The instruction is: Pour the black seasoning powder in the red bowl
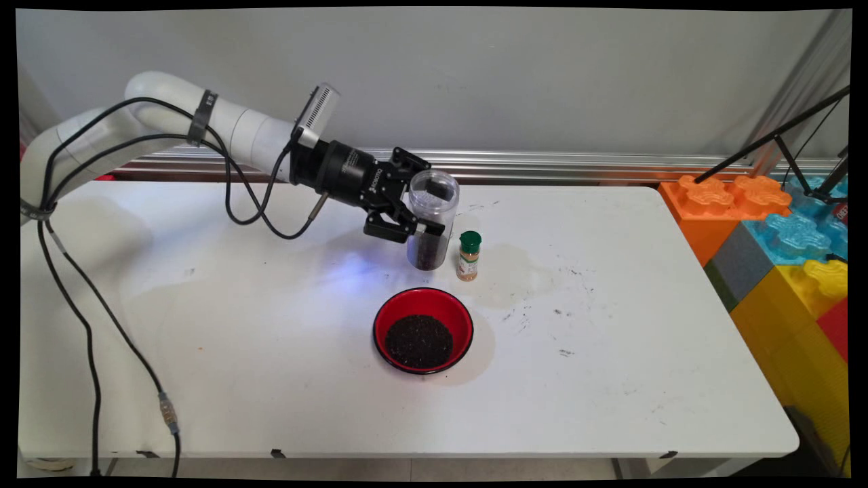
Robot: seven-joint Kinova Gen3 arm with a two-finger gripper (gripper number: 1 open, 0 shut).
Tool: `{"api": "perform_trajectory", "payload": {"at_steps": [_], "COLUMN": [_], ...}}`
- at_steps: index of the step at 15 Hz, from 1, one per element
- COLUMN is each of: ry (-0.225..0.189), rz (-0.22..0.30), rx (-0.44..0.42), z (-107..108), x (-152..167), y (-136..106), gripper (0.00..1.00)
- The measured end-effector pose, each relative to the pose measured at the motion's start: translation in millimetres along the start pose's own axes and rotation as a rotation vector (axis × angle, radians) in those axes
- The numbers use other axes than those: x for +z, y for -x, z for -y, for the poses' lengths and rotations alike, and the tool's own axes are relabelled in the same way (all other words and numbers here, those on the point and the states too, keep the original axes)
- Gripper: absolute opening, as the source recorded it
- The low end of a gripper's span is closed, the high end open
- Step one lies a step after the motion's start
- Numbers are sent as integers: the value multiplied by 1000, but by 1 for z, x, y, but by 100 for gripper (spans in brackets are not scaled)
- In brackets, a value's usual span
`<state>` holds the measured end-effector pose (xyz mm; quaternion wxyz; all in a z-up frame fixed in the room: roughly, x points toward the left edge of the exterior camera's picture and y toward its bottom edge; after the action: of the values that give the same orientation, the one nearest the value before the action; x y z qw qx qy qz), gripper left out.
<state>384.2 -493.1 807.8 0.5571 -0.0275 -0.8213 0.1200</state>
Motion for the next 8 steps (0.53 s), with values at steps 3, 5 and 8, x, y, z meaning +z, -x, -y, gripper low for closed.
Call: {"api": "perform_trajectory", "payload": {"at_steps": [3, 5, 8], "ry": [24, 45, 84], "rz": [33, 51, 81], "rx": [65, 119, 218], "z": [-4, -6, -12], "x": [4, 7, 12], "y": [-6, -10, -13], "gripper": [0, 0, 0]}}
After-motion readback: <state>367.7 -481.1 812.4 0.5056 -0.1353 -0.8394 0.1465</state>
